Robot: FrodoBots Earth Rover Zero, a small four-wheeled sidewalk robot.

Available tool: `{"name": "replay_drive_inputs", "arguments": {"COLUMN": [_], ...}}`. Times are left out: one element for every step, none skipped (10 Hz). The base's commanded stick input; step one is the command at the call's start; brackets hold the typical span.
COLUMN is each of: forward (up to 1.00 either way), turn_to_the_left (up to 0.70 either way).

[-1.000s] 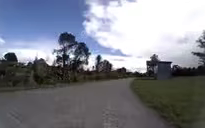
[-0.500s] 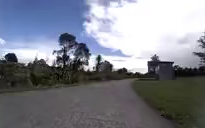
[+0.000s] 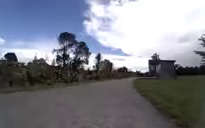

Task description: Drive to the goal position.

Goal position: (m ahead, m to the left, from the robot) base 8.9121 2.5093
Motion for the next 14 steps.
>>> {"name": "replay_drive_inputs", "arguments": {"forward": [0.85, 0.85, 0.85, 0.85, 0.85, 0.85, 0.85, 0.85, 0.85, 0.85, 0.85, 0.85, 0.85, 0.85], "turn_to_the_left": [0.0, 0.0, 0.0, 0.0, 0.0, 0.0, 0.0, 0.0, 0.0, 0.0, 0.0, 0.0, 0.0, 0.0]}}
